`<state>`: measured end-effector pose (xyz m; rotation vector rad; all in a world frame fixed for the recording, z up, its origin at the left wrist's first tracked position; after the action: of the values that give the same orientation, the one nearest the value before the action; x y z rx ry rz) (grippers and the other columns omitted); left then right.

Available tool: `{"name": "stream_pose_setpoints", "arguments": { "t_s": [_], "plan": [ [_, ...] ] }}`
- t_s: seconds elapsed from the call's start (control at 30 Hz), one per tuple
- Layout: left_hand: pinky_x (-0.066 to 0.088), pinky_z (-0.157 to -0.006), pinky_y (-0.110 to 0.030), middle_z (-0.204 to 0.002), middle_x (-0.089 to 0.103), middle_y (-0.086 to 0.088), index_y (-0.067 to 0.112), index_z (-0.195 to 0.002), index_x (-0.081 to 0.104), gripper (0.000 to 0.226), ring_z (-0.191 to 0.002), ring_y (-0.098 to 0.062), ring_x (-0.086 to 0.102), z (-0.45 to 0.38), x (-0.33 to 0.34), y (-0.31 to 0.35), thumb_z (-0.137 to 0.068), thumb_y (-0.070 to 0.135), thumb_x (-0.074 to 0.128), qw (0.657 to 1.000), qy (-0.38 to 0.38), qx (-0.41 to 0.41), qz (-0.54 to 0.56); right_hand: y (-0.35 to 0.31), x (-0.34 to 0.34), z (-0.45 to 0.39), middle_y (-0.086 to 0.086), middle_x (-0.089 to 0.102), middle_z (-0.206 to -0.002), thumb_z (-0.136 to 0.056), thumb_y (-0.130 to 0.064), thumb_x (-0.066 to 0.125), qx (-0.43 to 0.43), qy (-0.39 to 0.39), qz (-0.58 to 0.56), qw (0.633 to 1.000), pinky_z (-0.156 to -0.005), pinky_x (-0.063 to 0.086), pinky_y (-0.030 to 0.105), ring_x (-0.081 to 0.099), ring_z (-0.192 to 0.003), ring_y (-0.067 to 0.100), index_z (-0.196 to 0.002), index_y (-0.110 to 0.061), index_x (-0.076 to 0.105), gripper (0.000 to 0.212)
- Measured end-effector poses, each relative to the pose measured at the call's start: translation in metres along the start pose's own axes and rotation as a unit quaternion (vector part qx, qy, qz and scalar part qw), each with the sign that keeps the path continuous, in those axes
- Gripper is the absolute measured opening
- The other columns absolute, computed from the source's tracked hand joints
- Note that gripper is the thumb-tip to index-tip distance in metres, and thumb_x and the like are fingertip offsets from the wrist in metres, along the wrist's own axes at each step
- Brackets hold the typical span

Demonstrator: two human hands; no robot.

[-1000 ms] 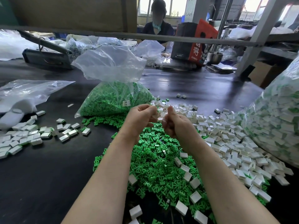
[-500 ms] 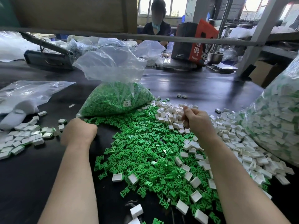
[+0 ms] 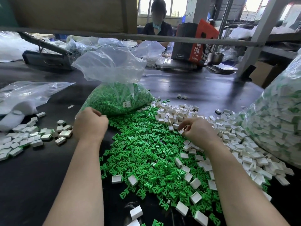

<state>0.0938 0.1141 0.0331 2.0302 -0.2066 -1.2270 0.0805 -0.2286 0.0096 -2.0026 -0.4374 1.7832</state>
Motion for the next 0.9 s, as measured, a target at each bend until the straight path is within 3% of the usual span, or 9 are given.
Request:
{"name": "stream_pose_setpoints", "arguments": {
  "t_s": [0.07,0.17,0.33,0.43,0.5,0.57,0.67,0.8,0.9],
  "plan": [
    [0.041,-0.068,-0.030,-0.088,0.066,-0.003,0.014,-0.091,0.064,0.011,-0.079,-0.023,0.058,0.008,0.011,0.023,-0.086,0.024,0.068,0.997,-0.034,0.050,0.049,-0.002,0.005,0.000,0.000,0.069,-0.110,-0.089,-0.011,0.065,-0.012,-0.015,0.018,1.000,-0.067,0.057,0.032,0.062,-0.076,0.012,-0.098,-0.028,0.073,0.020],
    [0.049,-0.064,-0.028,-0.086,0.064,0.003,0.018,-0.089,0.061,0.008,-0.078,-0.013,0.060,0.028,0.039,0.051,-0.089,0.022,0.068,0.974,-0.147,0.076,0.157,-0.003,0.007,-0.001,-0.002,0.068,-0.105,-0.092,-0.020,0.065,-0.020,-0.012,0.050,0.999,-0.081,0.057,0.037,0.062,-0.087,0.013,-0.101,-0.024,0.070,0.012],
    [0.046,-0.062,-0.021,-0.086,0.064,0.000,0.019,-0.085,0.062,0.007,-0.077,-0.011,0.059,0.061,0.073,0.085,-0.090,0.018,0.067,0.926,-0.291,0.090,0.224,-0.002,0.009,-0.003,0.004,0.060,-0.105,-0.094,-0.024,0.061,-0.022,0.001,0.085,0.996,-0.093,0.049,0.036,0.056,-0.100,0.020,-0.105,-0.015,0.062,0.014],
    [0.046,-0.060,-0.020,-0.087,0.069,-0.002,0.015,-0.092,0.065,0.003,-0.072,-0.010,0.060,0.079,0.087,0.094,-0.091,0.018,0.065,0.889,-0.363,0.066,0.270,-0.017,0.005,0.000,0.002,0.062,-0.100,-0.094,-0.019,0.063,-0.066,0.013,-0.013,0.998,-0.089,0.049,0.031,0.058,-0.094,0.017,-0.104,-0.013,0.060,0.012],
    [0.050,-0.061,-0.021,-0.087,0.072,-0.004,0.010,-0.096,0.067,0.012,-0.070,-0.010,0.062,0.089,0.095,0.098,-0.091,0.021,0.066,0.859,-0.405,0.042,0.309,-0.034,-0.002,0.004,-0.004,0.063,-0.091,-0.092,-0.016,0.065,-0.110,0.025,-0.098,0.989,-0.079,0.052,0.028,0.059,-0.081,0.010,-0.098,-0.015,0.061,0.008],
    [0.052,-0.063,-0.022,-0.083,0.073,-0.003,0.006,-0.098,0.068,0.020,-0.069,-0.009,0.064,0.095,0.100,0.102,-0.087,0.023,0.069,0.838,-0.423,0.024,0.345,-0.049,-0.008,0.007,-0.009,0.064,-0.086,-0.090,-0.016,0.068,-0.150,0.050,-0.121,0.980,-0.071,0.047,0.020,0.057,-0.075,0.001,-0.094,-0.019,0.063,0.008],
    [0.053,-0.062,-0.021,-0.072,0.073,-0.001,0.006,-0.091,0.071,0.015,-0.064,-0.008,0.065,0.095,0.101,0.101,-0.081,0.015,0.076,0.820,-0.408,0.004,0.401,-0.063,-0.010,0.009,-0.006,0.069,-0.087,-0.085,-0.009,0.069,-0.179,0.072,-0.135,0.972,-0.068,0.040,0.021,0.055,-0.074,0.000,-0.094,-0.020,0.068,0.014],
    [0.054,-0.058,-0.020,-0.073,0.074,-0.004,0.006,-0.089,0.072,0.010,-0.065,-0.011,0.069,0.086,0.096,0.094,-0.080,0.010,0.074,0.787,-0.400,-0.020,0.469,-0.056,-0.007,0.008,-0.007,0.067,-0.087,-0.084,-0.012,0.074,-0.160,0.057,-0.203,0.964,-0.066,0.051,0.025,0.054,-0.066,0.004,-0.104,-0.019,0.067,0.023],
    [0.057,-0.061,-0.022,-0.084,0.076,-0.009,0.009,-0.093,0.071,0.021,-0.072,-0.014,0.073,0.083,0.094,0.090,-0.073,0.016,0.074,0.744,-0.421,-0.041,0.518,-0.052,0.010,0.005,-0.007,0.067,-0.094,-0.086,-0.017,0.073,-0.155,-0.005,-0.086,0.984,-0.068,0.049,0.018,0.054,-0.070,-0.003,-0.109,-0.022,0.069,0.024]
  ]
}}
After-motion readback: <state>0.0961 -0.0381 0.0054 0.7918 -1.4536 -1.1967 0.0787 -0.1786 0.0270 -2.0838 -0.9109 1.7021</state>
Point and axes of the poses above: each hand's wrist, its own z-axis away from the middle knuckle, its own x-axis out of the palm, y = z × x, the point moved 8 cm from there along -z, towards the middle knuckle
